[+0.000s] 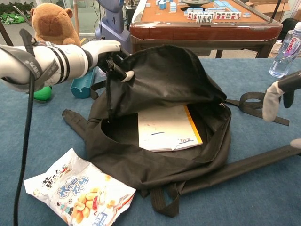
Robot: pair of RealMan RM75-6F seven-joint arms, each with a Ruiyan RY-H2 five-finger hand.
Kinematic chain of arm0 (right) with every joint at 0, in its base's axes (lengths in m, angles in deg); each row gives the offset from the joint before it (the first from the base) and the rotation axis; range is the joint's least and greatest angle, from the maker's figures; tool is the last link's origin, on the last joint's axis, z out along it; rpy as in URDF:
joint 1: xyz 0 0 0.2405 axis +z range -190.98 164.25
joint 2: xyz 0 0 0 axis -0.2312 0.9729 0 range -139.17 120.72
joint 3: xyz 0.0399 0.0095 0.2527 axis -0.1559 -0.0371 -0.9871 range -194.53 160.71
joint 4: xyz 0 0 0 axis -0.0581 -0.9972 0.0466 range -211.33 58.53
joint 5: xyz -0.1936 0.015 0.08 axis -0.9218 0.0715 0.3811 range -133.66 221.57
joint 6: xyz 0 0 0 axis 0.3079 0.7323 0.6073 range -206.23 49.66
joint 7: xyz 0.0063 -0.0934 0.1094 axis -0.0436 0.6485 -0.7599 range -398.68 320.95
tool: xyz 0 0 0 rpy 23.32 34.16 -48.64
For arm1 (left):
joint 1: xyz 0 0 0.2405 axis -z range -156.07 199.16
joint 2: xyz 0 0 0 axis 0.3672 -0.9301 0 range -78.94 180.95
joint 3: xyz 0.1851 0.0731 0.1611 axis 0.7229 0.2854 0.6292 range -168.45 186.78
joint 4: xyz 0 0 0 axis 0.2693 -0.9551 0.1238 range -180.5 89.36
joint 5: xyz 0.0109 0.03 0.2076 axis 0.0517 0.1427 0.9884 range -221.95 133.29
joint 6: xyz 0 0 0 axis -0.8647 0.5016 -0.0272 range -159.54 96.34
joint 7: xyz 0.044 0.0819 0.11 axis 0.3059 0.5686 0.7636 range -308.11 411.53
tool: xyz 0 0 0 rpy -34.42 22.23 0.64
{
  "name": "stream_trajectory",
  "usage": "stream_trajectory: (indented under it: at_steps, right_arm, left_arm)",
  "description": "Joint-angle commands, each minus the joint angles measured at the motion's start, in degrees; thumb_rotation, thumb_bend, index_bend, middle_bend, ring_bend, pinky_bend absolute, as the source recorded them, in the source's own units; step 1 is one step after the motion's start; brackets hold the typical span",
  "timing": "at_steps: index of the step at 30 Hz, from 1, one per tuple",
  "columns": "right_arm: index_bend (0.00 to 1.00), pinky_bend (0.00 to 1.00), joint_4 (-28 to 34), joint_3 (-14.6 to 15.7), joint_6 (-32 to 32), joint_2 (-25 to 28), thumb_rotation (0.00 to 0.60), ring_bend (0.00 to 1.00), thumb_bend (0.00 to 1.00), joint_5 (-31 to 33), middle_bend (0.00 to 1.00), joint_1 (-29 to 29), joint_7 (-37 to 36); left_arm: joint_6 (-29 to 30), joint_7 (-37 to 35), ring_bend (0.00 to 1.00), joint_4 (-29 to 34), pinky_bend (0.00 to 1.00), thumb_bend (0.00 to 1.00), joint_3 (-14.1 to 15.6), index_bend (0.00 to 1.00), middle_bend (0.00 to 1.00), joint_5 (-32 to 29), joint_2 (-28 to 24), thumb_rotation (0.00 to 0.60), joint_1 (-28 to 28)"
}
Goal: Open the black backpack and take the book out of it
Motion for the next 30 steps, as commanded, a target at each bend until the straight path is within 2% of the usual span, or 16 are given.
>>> stream_trajectory:
  at_steps: [1,5,11,15,23,30]
  right_arm:
    - [0.44,0.39,1.13,-0.99,-2.24,-3.01,0.600,0.35,0.19,0.60,0.44,1.86,4.43]
    - [0.44,0.39,0.71,-2.02,-4.56,-5.58,0.600,0.34,0.19,3.07,0.44,4.09,4.18]
    - [0.44,0.39,-2.22,-3.25,-6.54,-10.63,0.600,0.34,0.19,5.11,0.44,6.77,5.57]
    - [0.44,0.39,-5.92,-4.45,-8.64,-15.23,0.600,0.34,0.19,8.08,0.43,9.07,4.68]
    - [0.44,0.40,-13.78,-5.34,-9.59,-24.95,0.600,0.33,0.19,11.66,0.42,11.39,7.41]
    - [0.44,0.40,-20.22,-6.12,-10.69,-31.57,0.600,0.31,0.13,14.56,0.40,13.57,7.41]
  left_arm:
    - [6.01,6.76,0.67,-2.58,0.65,0.55,0.31,0.68,0.74,-4.99,1.94,0.600,2.63]
    - [7.45,9.09,0.67,-3.89,0.65,0.55,-0.69,0.67,0.74,-7.88,2.86,0.600,2.98]
    - [6.62,9.76,0.67,-3.48,0.65,0.55,-2.20,0.67,0.73,-10.71,2.73,0.600,2.51]
    - [6.56,9.81,0.67,-2.44,0.65,0.55,-2.53,0.66,0.73,-10.72,2.22,0.600,1.93]
    - [6.62,9.36,0.67,-0.56,0.65,0.55,-3.38,0.67,0.73,-10.78,1.15,0.600,0.94]
    - [6.33,9.36,0.67,0.28,0.65,0.55,-3.39,0.67,0.73,-10.86,0.53,0.600,0.38]
